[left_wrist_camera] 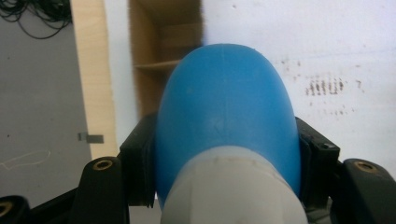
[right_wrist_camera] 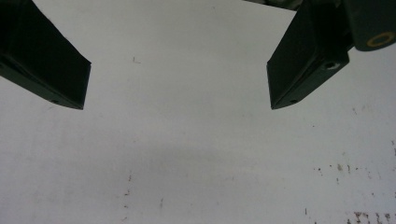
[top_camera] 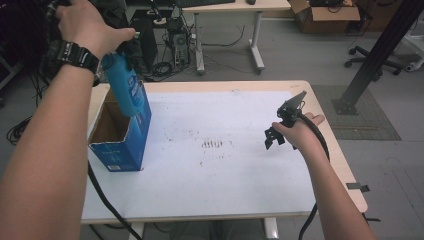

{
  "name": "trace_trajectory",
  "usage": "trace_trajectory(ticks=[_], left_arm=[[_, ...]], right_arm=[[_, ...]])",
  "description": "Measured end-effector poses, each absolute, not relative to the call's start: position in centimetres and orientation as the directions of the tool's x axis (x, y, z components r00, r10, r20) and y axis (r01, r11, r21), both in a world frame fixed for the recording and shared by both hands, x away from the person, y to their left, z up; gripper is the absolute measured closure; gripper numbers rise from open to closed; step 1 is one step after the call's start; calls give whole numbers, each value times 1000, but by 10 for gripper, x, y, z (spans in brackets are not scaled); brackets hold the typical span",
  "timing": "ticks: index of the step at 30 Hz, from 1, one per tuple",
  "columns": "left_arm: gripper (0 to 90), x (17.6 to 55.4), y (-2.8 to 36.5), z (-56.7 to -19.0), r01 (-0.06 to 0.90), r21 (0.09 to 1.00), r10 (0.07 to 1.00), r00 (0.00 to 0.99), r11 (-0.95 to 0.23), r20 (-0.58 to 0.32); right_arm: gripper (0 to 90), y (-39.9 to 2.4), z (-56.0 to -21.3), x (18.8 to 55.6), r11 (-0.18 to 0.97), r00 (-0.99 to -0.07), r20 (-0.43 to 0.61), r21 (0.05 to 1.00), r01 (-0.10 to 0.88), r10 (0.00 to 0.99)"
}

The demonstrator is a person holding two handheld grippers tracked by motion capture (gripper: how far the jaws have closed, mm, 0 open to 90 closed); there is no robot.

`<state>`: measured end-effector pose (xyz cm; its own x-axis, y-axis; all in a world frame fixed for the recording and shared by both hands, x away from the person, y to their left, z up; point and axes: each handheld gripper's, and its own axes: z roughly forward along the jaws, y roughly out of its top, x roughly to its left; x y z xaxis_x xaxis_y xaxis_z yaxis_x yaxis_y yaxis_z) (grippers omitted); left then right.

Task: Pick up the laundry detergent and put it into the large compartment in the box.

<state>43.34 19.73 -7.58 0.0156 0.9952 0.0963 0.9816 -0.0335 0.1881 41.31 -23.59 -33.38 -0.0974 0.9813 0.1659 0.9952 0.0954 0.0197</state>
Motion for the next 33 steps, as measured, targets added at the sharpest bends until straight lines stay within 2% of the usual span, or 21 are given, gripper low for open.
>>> trace_trajectory(ticks=[12,33], left_arm=[[375,429,241,-82,983,180,992,-41,20,117],[375,428,261,-116,988,154,996,-37,24,81]], right_arm=[[65,-239,-331,414,84,-87,161,22,996,983],[66,-229,-332,412,97,-98,147,16,995,984]])
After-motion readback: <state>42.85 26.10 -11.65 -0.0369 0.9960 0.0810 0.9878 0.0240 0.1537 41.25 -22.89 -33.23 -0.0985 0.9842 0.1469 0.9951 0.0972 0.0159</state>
